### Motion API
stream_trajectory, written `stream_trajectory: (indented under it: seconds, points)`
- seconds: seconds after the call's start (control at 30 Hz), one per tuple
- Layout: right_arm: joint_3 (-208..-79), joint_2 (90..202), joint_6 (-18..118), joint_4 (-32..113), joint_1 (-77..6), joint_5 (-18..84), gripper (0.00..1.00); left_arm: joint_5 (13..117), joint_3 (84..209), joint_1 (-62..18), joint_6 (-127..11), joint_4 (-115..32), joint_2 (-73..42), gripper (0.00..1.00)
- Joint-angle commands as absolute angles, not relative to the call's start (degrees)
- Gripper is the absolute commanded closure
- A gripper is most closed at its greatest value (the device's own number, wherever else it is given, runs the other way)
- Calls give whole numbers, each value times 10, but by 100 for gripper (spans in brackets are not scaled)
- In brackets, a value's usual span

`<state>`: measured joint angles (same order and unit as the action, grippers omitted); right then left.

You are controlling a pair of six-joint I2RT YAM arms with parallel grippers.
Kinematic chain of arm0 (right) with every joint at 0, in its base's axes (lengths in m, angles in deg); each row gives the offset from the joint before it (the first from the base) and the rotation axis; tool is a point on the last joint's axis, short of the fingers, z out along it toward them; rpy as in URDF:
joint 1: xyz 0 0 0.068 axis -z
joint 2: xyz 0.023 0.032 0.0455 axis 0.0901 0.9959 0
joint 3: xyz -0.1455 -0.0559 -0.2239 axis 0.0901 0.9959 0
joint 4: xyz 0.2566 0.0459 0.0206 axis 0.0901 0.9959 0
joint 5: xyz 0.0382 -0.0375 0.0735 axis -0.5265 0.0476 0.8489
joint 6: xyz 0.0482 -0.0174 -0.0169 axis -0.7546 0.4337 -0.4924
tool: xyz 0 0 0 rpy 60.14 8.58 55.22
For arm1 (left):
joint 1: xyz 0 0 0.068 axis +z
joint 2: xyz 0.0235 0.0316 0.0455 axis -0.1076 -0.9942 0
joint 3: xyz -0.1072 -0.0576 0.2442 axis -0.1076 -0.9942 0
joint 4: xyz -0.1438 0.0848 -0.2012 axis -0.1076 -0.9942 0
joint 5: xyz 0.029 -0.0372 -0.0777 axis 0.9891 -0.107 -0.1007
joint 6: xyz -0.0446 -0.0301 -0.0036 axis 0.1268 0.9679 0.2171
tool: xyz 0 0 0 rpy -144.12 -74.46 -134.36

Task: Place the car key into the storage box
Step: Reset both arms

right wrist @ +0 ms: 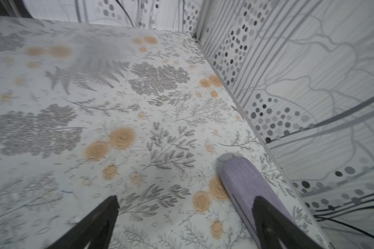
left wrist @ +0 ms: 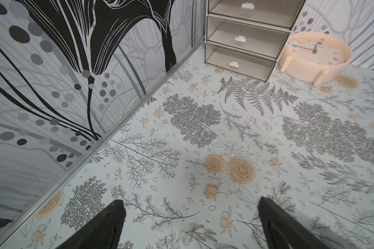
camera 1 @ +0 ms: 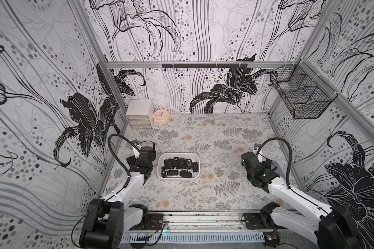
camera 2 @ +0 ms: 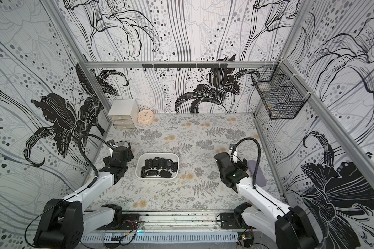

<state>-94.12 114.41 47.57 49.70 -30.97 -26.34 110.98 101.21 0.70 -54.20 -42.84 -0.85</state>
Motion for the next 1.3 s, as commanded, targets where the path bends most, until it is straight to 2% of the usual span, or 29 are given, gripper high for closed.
stream_trajectory:
  seconds: [0.0, 0.23, 0.43, 0.5, 0.63, 0.7, 0.77, 0.87, 0.93, 1.27]
  points:
    - [-925, 1118, 562, 399, -271, -219, 0, 1116, 1012, 23, -593, -294, -43, 1]
    - [-845, 1184, 602, 231, -207, -176, 0, 1070, 1000, 33, -639, -156, -118, 1]
    - [-858, 1306, 650, 44, -173, -110, 0, 1011, 958, 46, -697, 25, -174, 1]
    - [-867, 1339, 654, 8, -155, -71, 0, 986, 958, 53, -690, 9, -168, 0]
    - [-872, 1412, 679, -78, -136, -8, 0, 918, 913, 70, -691, 88, -171, 1]
    - [-886, 1410, 680, -44, -131, 22, 0, 891, 911, 83, -701, 134, -206, 1]
    - [-876, 1408, 680, -59, -126, 40, 0, 882, 931, 89, -686, 74, -196, 1]
    - [-854, 1450, 696, -144, -120, 78, 0, 877, 930, 93, -683, 81, -198, 0]
    - [-865, 1439, 691, -97, -116, 84, 0, 876, 930, 94, -685, 85, -199, 0]
    - [-868, 1441, 688, -99, -109, 97, 0, 876, 929, 94, -689, 87, -200, 0]
